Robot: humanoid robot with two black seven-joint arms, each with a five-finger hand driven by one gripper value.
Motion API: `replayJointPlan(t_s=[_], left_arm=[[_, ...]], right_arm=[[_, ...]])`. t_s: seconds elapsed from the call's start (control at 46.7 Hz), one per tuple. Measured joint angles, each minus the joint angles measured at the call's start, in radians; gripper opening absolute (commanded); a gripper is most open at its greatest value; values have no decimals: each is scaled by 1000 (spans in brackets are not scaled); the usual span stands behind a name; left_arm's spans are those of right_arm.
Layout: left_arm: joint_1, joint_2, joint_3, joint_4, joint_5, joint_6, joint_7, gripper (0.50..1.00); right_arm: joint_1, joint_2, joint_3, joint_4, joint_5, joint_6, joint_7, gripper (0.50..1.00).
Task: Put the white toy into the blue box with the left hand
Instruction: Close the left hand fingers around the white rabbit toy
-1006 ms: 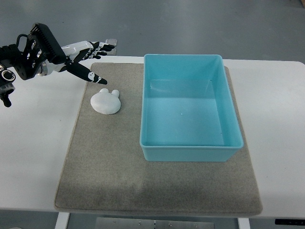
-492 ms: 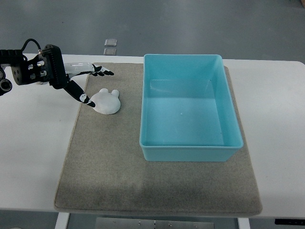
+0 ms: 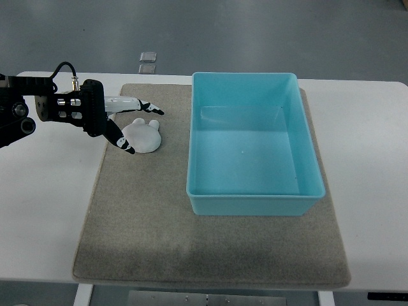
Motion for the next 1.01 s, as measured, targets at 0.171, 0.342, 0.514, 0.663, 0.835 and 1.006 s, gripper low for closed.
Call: replayJointPlan(t_s=[0.171, 0.342, 0.514, 0.663, 0.835, 1.006], left_arm=[[5, -27, 3, 22, 33, 28, 0, 973], [17, -39, 3, 24, 70, 33, -23, 969], [17, -40, 3, 30, 72, 36, -27, 859], [17, -40, 4, 46, 106, 70, -42, 823], [18, -39, 5, 51, 153, 80, -72, 630], [17, -40, 35, 49, 154, 79, -78, 500]], right_arm=[[0, 0, 0, 0, 0, 0, 0, 936], [0, 0, 0, 0, 0, 0, 0, 936], [0, 0, 0, 0, 0, 0, 0, 936], [0, 0, 0, 0, 0, 0, 0, 936], [0, 0, 0, 0, 0, 0, 0, 936], [0, 0, 0, 0, 0, 0, 0, 936]])
